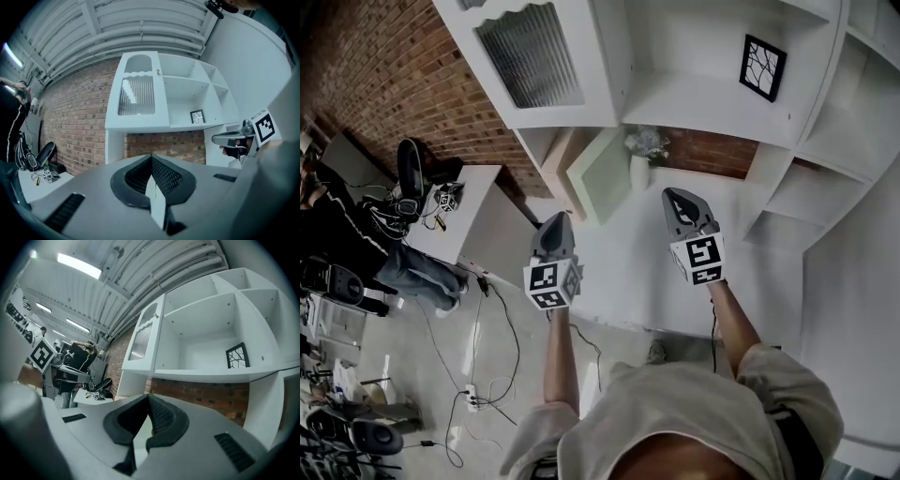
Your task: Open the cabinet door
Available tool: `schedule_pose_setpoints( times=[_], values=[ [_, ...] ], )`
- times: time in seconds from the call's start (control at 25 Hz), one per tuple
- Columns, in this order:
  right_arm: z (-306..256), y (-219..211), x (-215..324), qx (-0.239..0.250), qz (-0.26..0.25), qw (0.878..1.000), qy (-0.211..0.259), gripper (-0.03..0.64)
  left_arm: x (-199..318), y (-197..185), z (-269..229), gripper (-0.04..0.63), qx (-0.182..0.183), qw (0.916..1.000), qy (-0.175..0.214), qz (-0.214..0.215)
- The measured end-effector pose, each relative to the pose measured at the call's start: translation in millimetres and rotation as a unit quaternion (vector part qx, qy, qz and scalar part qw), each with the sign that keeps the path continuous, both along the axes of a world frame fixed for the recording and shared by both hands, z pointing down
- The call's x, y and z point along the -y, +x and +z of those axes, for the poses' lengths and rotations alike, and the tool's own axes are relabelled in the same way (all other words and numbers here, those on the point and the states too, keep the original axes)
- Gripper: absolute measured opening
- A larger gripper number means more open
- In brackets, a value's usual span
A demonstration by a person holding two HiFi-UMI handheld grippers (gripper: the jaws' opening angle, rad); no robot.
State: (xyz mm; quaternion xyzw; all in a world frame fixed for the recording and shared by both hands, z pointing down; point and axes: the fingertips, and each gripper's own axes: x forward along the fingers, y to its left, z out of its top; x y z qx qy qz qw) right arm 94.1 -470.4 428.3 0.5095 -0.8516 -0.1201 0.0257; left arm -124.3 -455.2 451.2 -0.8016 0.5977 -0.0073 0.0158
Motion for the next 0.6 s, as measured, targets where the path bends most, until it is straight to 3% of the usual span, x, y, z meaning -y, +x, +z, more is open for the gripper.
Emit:
schedule_pose_setpoints(
  times=[0.28, 0.6],
  values=[
    [-14.1, -5.2, 24.4, 0.006, 0.007, 1.0, 0.012, 0.014, 33.3, -10.8, -18.0, 0.026, 0.002, 0.9999, 0.016, 0.005],
    [-78.5, -16.5, 37.1, 0.008, 0.021, 0.997, 0.074, 0.014, 61.1, -18.7, -73.3, 0.026, 0.018, 0.9971, 0.067, 0.031]
  ],
)
